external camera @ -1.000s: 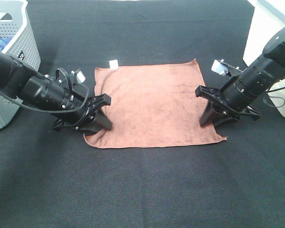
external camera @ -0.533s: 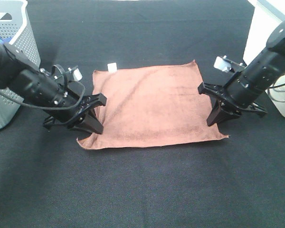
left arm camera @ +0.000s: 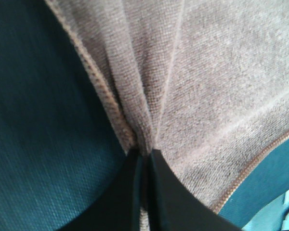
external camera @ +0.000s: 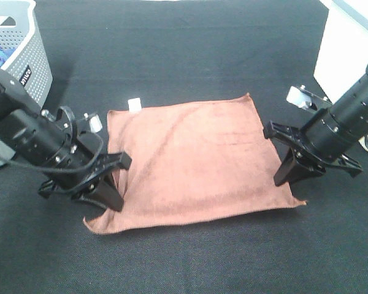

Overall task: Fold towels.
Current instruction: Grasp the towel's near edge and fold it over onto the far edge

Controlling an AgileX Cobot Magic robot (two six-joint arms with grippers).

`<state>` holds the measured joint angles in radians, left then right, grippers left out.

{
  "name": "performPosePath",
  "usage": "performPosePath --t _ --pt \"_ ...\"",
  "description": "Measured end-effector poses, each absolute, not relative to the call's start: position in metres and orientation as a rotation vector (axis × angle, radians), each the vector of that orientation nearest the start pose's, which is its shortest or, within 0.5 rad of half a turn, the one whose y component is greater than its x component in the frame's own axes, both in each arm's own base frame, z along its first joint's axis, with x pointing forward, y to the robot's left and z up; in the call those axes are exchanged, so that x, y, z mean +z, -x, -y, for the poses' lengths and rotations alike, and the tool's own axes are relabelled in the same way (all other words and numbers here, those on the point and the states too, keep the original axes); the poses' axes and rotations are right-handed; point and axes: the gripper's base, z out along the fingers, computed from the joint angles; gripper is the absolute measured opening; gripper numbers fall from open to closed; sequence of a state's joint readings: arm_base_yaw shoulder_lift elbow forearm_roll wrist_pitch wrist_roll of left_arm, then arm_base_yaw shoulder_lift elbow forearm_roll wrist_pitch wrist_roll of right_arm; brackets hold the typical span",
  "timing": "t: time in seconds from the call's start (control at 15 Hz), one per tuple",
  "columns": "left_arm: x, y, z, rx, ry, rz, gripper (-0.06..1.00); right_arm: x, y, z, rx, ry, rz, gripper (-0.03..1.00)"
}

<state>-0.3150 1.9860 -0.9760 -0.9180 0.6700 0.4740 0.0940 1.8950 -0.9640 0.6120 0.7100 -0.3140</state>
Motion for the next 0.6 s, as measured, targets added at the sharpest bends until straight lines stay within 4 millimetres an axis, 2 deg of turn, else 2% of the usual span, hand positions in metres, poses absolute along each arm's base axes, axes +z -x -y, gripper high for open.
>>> performPosePath --t 0.07,0.2,0.27,0.47,0.6 --pt "0.106 -0.302 0.147 -0.818 -0.076 -2.971 0.01 0.122 -0.314 -0.064 0.601 -0.068 -3.006 0.0" --pt "0.122 -0.314 0.149 -0.798 -0.087 -2.885 0.01 0.127 -0.32 -0.065 0.601 0.015 -2.967 0.0" --pt "0.135 -0.328 0.153 -0.804 -0.1 -2.822 0.01 0.138 -0.334 -0.066 0.594 0.064 -2.901 0.0" --pt "0.156 -0.358 0.156 -0.791 -0.061 -2.705 0.01 0.173 -0.376 -0.069 0.574 0.105 -2.731 0.0" --pt "0.163 -0.392 0.147 -0.744 -0.012 -2.652 0.01 0.177 -0.412 -0.074 0.594 0.132 -2.686 0.0"
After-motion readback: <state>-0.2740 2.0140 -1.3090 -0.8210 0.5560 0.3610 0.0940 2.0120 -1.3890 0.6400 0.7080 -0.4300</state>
